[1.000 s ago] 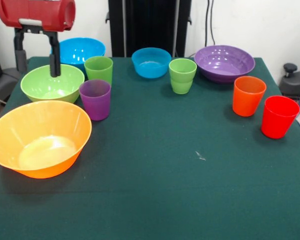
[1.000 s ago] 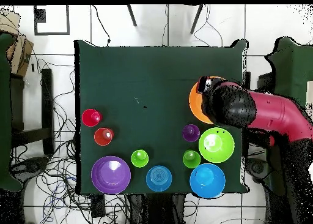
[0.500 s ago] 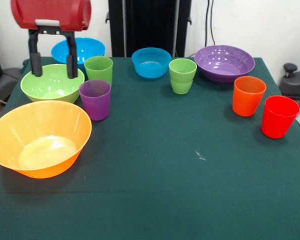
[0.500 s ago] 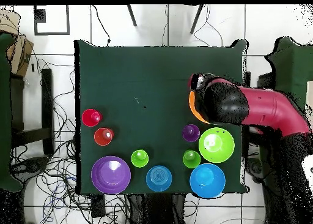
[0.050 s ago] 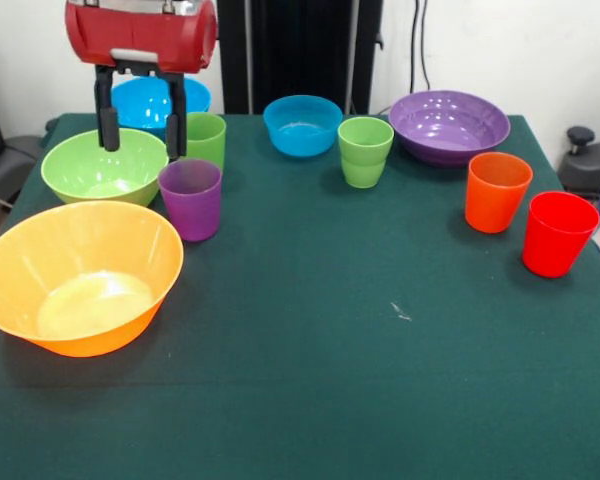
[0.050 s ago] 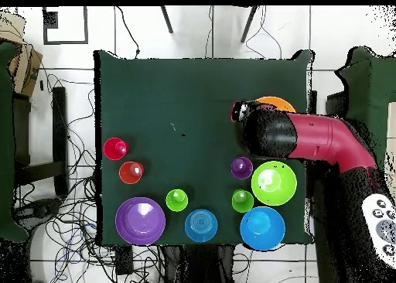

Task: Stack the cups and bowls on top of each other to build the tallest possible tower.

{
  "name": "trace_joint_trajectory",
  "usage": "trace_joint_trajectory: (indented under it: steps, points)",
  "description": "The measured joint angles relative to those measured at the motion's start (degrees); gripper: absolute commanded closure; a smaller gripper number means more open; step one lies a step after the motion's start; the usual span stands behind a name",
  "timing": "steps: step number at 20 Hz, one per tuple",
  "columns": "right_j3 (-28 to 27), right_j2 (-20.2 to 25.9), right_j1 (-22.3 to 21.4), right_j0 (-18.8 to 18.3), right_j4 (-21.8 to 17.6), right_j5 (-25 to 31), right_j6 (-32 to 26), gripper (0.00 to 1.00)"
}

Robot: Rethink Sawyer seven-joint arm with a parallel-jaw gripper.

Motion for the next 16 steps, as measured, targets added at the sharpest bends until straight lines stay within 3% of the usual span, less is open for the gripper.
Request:
trace_joint_trajectory:
  steps: [3, 12, 16]
  points:
    - [-0.1, -1.3, 0.6, 0.7, 0.0, 0.0, 0.0, 0.0]
    - [-0.6, -6.9, 9.4, 2.9, 0.0, -4.9, 0.0, 0.0]
    - [-0.6, -9.0, 11.3, 4.5, 0.0, -6.0, 0.0, 0.0]
